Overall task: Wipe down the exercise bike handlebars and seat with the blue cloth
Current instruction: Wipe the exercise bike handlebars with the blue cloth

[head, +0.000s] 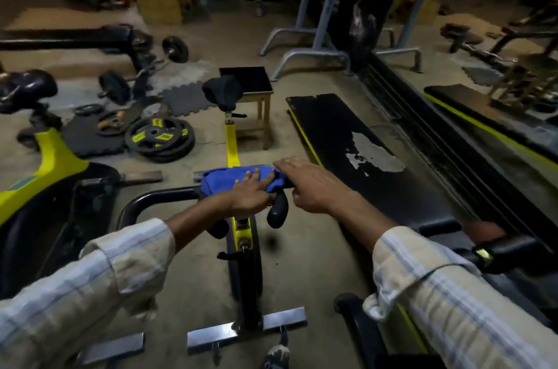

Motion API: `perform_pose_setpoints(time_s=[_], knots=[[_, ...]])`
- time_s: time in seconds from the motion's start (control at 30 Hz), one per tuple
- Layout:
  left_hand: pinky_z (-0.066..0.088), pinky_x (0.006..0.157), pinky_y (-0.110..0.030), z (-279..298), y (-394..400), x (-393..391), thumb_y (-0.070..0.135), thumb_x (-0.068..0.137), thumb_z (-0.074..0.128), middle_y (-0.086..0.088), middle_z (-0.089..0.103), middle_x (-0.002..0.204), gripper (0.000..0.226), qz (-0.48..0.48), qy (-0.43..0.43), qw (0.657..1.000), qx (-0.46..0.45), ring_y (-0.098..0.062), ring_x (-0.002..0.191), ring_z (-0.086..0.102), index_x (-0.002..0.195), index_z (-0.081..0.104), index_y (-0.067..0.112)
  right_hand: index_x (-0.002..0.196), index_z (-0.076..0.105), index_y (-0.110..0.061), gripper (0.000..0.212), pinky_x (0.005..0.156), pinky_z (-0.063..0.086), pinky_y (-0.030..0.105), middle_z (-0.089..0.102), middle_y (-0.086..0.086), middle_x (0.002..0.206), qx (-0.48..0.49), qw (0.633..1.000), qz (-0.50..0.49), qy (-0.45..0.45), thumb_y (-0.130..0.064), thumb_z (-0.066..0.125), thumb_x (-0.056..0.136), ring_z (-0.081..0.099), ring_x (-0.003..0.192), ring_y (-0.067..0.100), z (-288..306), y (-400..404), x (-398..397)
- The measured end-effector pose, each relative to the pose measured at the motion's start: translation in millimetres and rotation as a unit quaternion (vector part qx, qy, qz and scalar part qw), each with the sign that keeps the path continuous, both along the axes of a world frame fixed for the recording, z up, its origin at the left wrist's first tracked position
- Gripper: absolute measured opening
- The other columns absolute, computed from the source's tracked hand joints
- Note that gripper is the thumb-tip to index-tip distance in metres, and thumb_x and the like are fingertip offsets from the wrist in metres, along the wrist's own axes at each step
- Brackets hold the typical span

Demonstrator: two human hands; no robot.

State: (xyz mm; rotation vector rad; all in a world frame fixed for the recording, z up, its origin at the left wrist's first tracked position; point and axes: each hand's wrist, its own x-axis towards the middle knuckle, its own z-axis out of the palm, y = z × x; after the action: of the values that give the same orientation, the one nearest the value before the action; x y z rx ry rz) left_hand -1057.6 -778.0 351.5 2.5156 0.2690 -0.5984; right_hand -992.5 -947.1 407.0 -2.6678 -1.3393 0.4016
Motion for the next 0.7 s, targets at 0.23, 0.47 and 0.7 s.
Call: perform_pose_setpoints(time_s=[0.23,0.47,0.7], knots=[[-0.007,0.130,-0.053,11,-32,1,0.033,0.113,0.038,-0.013,-0.017,0.176,0.069,0.121,0.035,0.991,-0.041,-0.031,0.164,-0.016,0.169,0.000,0.021,0.156,0.048,-0.019,0.080,0.118,0.034,0.031,0.051,0.005,0.159,0.011,0.987,0.160,0.005,-0.008,0.070,0.080,0.046,0.147,0.023,-23,10,59],[0.001,0.133,-0.049,8,-88,-13,0.049,0.099,0.043,-0.019,0.008,0.176,0.092,0.314,-0.047,0.938,0.136,-0.032,0.165,0.003,0.168,0.003,0.004,0.141,0.061,-0.028,0.061,0.089,0.056,0.044,0.072,0.005,0.131,0.021,0.954,0.298,0.000,-0.013,0.067,0.082,0.066,0.120,0.036,-33,7,98],[0.000,0.134,-0.046,12,-96,-8,0.049,0.089,0.072,-0.018,0.000,0.177,0.118,0.350,-0.009,0.922,0.168,-0.031,0.165,-0.002,0.167,-0.003,0.001,0.165,0.029,-0.016,0.104,0.125,0.034,0.043,0.032,0.013,0.170,0.011,0.894,0.447,-0.040,-0.022,0.077,0.073,0.032,0.157,0.029,-29,36,107]])
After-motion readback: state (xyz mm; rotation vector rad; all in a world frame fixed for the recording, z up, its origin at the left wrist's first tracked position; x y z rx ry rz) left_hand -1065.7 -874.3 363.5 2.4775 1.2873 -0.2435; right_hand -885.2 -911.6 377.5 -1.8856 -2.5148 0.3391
